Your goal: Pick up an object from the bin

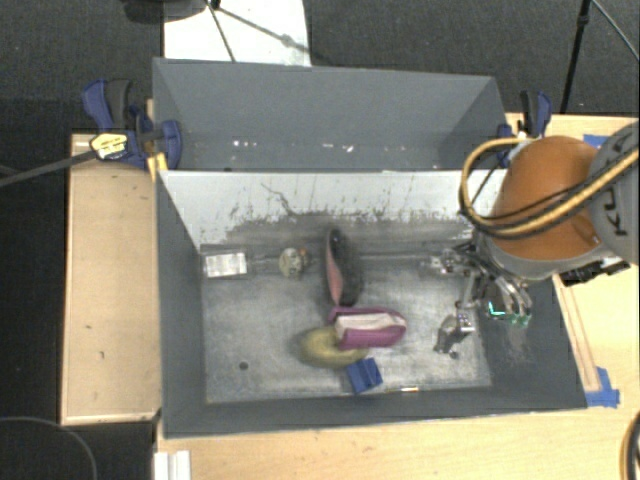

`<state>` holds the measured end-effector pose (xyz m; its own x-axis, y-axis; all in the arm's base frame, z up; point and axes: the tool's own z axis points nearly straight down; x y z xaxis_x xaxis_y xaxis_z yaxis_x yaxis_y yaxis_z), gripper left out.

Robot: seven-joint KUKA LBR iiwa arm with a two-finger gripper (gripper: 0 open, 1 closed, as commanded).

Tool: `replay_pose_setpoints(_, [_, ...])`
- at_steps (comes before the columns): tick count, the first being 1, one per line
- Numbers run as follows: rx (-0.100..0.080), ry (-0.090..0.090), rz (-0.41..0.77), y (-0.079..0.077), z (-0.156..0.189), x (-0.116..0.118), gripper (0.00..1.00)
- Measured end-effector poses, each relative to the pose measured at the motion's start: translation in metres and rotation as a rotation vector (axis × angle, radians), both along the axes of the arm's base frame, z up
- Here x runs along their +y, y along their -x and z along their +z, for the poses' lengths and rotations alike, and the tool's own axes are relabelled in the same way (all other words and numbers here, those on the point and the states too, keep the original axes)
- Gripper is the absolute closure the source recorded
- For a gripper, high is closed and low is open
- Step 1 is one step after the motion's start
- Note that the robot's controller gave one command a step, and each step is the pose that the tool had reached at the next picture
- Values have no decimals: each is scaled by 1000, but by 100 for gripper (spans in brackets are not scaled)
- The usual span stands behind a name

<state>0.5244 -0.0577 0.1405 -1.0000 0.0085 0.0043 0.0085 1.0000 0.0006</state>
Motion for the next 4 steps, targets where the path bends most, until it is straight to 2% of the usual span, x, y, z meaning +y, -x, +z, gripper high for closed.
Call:
replay_pose_setpoints(1, [-3, -1, 79, -20, -73, 55, 0])
replay_pose_setpoints(2, [-9, -2, 409, -14, -53, 143, 0])
replay_pose_setpoints(3, [-8, 0, 407, -14, -54, 141, 100])
replay_pose_setpoints(4, [-14, 0, 360, -19, 80, 155, 100])
